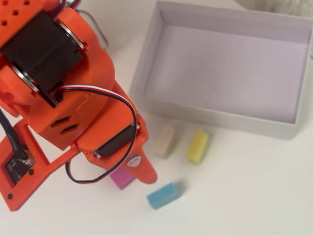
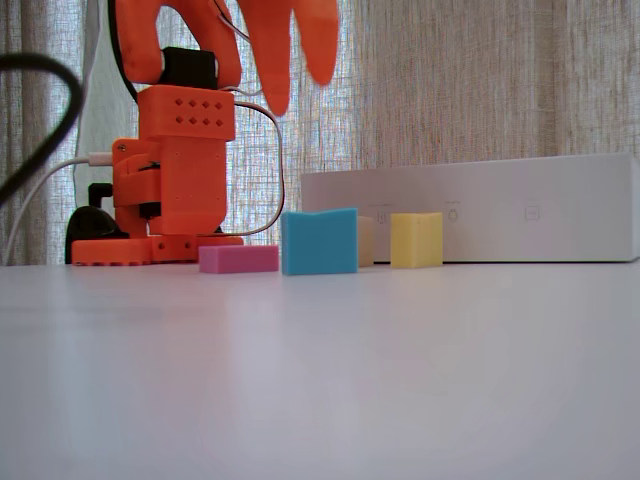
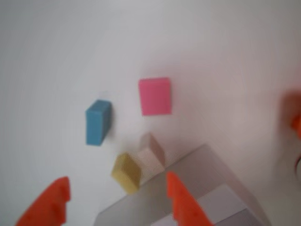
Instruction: Grasp the pink cuboid and put it in the bin.
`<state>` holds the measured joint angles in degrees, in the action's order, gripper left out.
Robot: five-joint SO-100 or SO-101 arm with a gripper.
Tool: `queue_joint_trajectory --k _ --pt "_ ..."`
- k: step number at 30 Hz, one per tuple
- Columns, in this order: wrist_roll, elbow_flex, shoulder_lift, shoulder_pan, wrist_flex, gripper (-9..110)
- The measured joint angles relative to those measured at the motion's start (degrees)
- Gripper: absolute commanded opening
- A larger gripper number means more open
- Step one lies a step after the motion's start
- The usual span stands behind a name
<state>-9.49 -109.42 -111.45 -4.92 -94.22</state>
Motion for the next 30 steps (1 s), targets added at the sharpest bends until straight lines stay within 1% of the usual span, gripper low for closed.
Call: queue_joint_trajectory --k 6,11,14,27,30 --pt "-0.35 -3.96 0.26 2.55 2.99 25" --pt "2.2 -7.29 0.62 3.96 7.03 26" --pt "7.29 -8.26 0.62 4.31 8.88 27" --pt "21.97 -8.53 0.53 4.75 8.09 27" --pt "27.51 -8.53 0.53 7.12 6.86 27"
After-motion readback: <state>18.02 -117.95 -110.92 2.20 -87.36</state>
